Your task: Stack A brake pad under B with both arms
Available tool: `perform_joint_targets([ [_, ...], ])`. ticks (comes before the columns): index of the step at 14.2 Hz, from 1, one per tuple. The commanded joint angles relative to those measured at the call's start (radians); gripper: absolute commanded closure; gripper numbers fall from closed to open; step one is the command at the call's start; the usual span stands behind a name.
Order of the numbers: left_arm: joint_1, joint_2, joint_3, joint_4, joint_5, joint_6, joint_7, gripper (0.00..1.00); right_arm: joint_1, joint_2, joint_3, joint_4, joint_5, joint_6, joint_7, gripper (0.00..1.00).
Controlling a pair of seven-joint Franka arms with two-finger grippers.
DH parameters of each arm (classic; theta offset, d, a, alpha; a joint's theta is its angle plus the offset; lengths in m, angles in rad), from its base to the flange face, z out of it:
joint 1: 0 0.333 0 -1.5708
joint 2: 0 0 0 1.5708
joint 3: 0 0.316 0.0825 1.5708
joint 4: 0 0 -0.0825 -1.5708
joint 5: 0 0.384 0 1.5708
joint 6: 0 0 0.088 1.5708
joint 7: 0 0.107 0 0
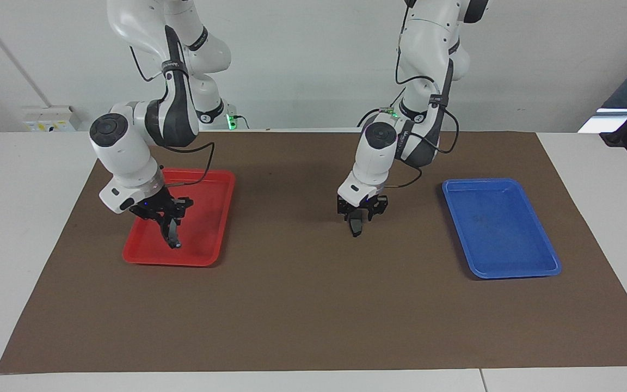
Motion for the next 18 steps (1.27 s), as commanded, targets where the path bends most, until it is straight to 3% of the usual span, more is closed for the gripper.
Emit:
perform_joint_targets([
  [1,0.04,-0.039,0.012,0.006,0.008,-0.005,0.002,0.02,0.011,-0.007,0.006,0.028,0.006,-0.03,-0.018,0.99],
  [3,0.091,-0.067,0.012,0.0,0.008,-0.012,0.039,0.02,0.093,0.005,0.006,0.073,0.007,-0.049,0.066,1.0],
  [6,0.209,-0.131,0.012,0.0,0.008,-0.097,0.169,0.02,0.242,0.058,0.006,0.217,0.027,-0.135,0.349,1.0],
  [8,0.289,-0.174,0.01,0.002,0.008,-0.139,0.251,0.02,0.332,0.088,0.006,0.269,0.117,-0.136,0.414,1.0],
  [12,0.405,-0.249,0.01,0.04,0.008,-0.215,0.325,0.02,0.532,0.302,0.006,0.488,0.128,-0.112,0.661,1.0],
  [14,0.462,-0.262,0.012,0.121,0.007,-0.338,0.401,0.02,0.599,0.405,0.006,0.571,0.122,-0.103,0.735,1.0],
  [18,0.531,-0.257,0.013,0.305,0.0,-0.577,0.483,0.01,0.644,0.427,0.006,0.498,0.119,0.05,0.738,1.0],
])
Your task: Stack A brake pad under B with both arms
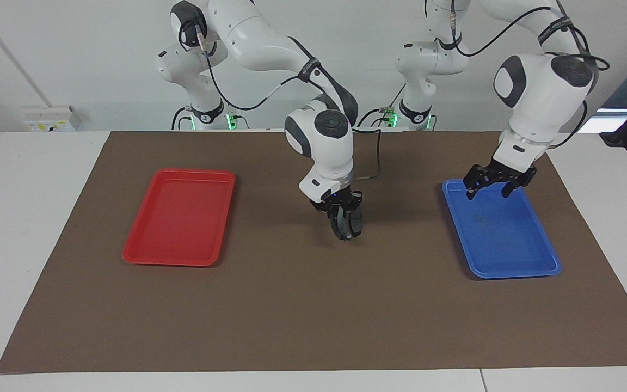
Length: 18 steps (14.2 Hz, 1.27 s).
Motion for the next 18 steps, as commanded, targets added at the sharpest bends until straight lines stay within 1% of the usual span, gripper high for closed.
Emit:
perform_joint_targets([
  [1,0.036,0.014,-0.008,0.122,0.0,-0.141,0.027,0.01,-0.011,0.001,-0.006,-0.021,0.008,0.049,-0.004,1.0],
  [4,0.051,0.007,-0.008,0.147,-0.002,-0.209,0.025,0.01,0.026,0.005,-0.006,-0.038,0.01,0.072,-0.002,0.99],
  [6,0.073,-0.021,-0.007,0.133,-0.002,-0.237,0.027,0.01,0.046,0.005,-0.006,-0.075,0.011,0.118,-0.001,0.99],
  [7,0.082,-0.032,-0.007,0.122,-0.002,-0.246,0.027,0.01,0.052,0.004,-0.006,-0.081,0.011,0.118,-0.001,0.99],
  [10,0.085,-0.039,-0.007,0.102,-0.002,-0.232,0.025,0.01,0.053,-0.002,-0.006,-0.102,0.011,0.121,-0.001,0.97],
  [13,0.087,-0.05,-0.008,0.07,-0.002,-0.179,0.063,0.01,0.053,-0.002,-0.006,-0.102,0.011,0.123,-0.001,0.91],
  [14,0.087,-0.056,-0.008,0.053,-0.002,-0.157,0.073,0.01,0.053,-0.002,-0.006,-0.102,0.011,0.124,-0.001,0.83],
  [15,0.082,-0.061,-0.008,0.047,-0.002,-0.157,0.073,0.01,0.053,-0.002,-0.006,-0.102,0.013,0.124,-0.001,0.55],
  [16,0.079,-0.061,-0.008,0.045,-0.002,-0.158,0.068,0.01,0.055,-0.002,-0.006,-0.102,0.01,0.123,-0.001,0.01],
  [18,0.077,-0.062,-0.008,0.047,0.0,-0.177,0.065,0.01,0.061,-0.007,-0.009,-0.079,0.004,0.085,-0.001,0.0],
])
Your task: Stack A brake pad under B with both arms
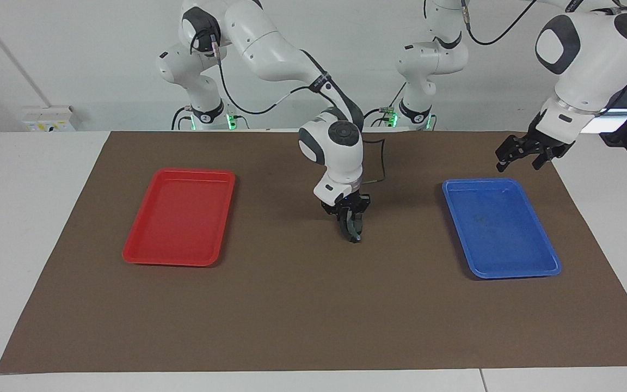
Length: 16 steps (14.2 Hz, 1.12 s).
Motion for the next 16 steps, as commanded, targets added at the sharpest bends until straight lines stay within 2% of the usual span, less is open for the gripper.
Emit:
perform_joint_targets([
  [1,0.004,-0.038,-0.003,-0.04,-0.001,0.002,0.015,0.01,0.003,-0.025,-0.004,0.027,-0.004,-0.052,0.001,0.0],
  [4,0.007,-0.046,-0.004,-0.04,0.0,-0.039,0.012,0.01,-0.022,-0.069,-0.014,0.087,-0.077,-0.17,-0.002,0.0],
  [6,0.007,-0.052,-0.004,-0.04,0.002,-0.047,0.011,0.01,-0.096,-0.16,-0.017,0.071,-0.107,-0.23,-0.014,0.0],
  [8,0.007,-0.052,-0.004,-0.04,0.003,-0.039,0.011,0.01,-0.211,-0.258,-0.017,0.055,-0.108,-0.321,-0.054,0.0],
  [11,0.01,-0.053,-0.004,-0.063,0.005,0.025,0.012,0.01,-0.376,-0.358,-0.019,0.048,-0.11,-0.507,-0.239,0.0],
  [16,0.01,-0.067,-0.004,-0.089,0.005,0.038,0.014,0.01,-0.596,-0.522,-0.019,0.015,-0.143,-0.71,-0.535,0.0],
])
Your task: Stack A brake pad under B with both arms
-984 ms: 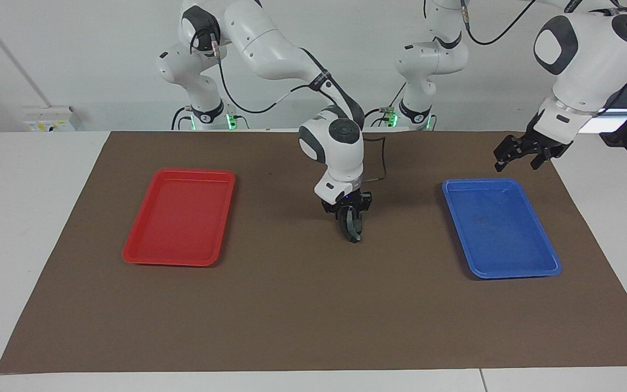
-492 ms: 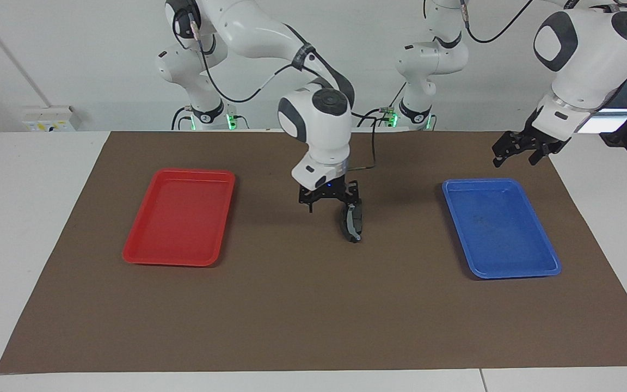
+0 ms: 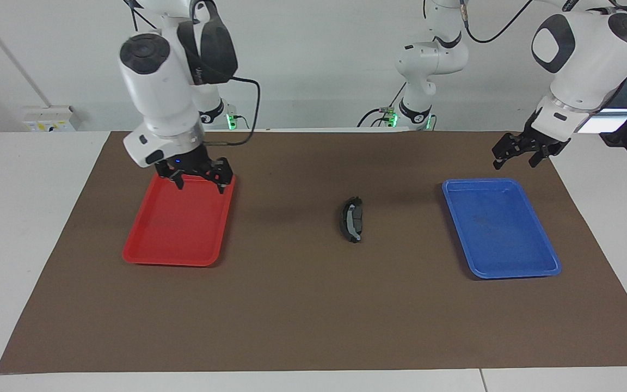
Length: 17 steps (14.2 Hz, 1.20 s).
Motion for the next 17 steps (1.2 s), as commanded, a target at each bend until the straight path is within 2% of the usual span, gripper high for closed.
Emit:
perform_joint_targets([
  [1,0.009,-0.039,-0.005,-0.046,0.005,0.028,0.014,0.01,-0.104,-0.121,0.019,-0.079,-0.021,-0.059,-0.13,0.0],
  [4,0.007,-0.039,-0.005,-0.044,0.005,0.025,0.012,0.01,-0.195,-0.175,0.019,-0.078,-0.021,-0.124,-0.251,0.0],
  [6,0.005,-0.04,-0.005,-0.046,0.005,0.018,0.014,0.01,-0.191,-0.19,-0.017,-0.089,-0.023,-0.13,-0.259,0.0],
  [7,0.005,-0.04,-0.005,-0.046,0.005,0.021,0.014,0.01,-0.188,-0.215,-0.028,-0.133,-0.023,-0.118,-0.259,0.0],
  [12,0.007,-0.04,-0.005,-0.044,0.005,0.014,0.014,0.01,-0.195,-0.253,-0.027,-0.218,-0.023,-0.06,-0.261,0.0],
  [17,0.004,-0.039,-0.005,-0.042,0.005,0.012,0.014,0.01,-0.2,-0.253,-0.028,-0.188,-0.023,-0.064,-0.262,0.0],
])
